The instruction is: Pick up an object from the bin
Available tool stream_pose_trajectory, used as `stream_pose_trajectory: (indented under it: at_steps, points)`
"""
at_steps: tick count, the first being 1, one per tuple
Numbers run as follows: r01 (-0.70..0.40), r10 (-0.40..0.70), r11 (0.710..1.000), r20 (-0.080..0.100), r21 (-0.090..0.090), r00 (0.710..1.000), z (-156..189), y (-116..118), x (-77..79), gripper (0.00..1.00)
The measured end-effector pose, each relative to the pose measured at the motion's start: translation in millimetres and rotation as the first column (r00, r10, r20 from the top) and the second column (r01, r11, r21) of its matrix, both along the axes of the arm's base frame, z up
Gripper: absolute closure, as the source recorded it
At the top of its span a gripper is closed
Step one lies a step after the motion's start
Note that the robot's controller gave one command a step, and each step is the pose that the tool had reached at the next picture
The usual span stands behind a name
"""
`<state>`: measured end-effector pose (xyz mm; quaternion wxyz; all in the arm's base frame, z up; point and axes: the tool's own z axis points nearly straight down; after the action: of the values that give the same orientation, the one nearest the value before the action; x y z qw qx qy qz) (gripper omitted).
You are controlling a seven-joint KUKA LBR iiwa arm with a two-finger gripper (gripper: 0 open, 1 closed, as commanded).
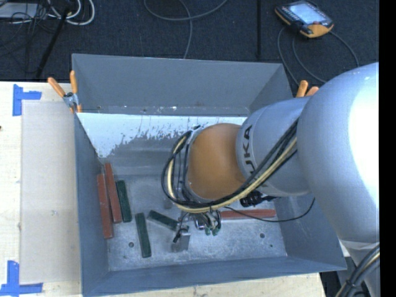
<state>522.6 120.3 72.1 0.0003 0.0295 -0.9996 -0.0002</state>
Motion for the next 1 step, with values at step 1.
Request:
stream_pose_trajectory:
  at_steps: [1]
  points:
    - [0.007,-0.007,1.0,-0.005,-0.002,1.0,-5.0,-2.4,4.9,0.0]
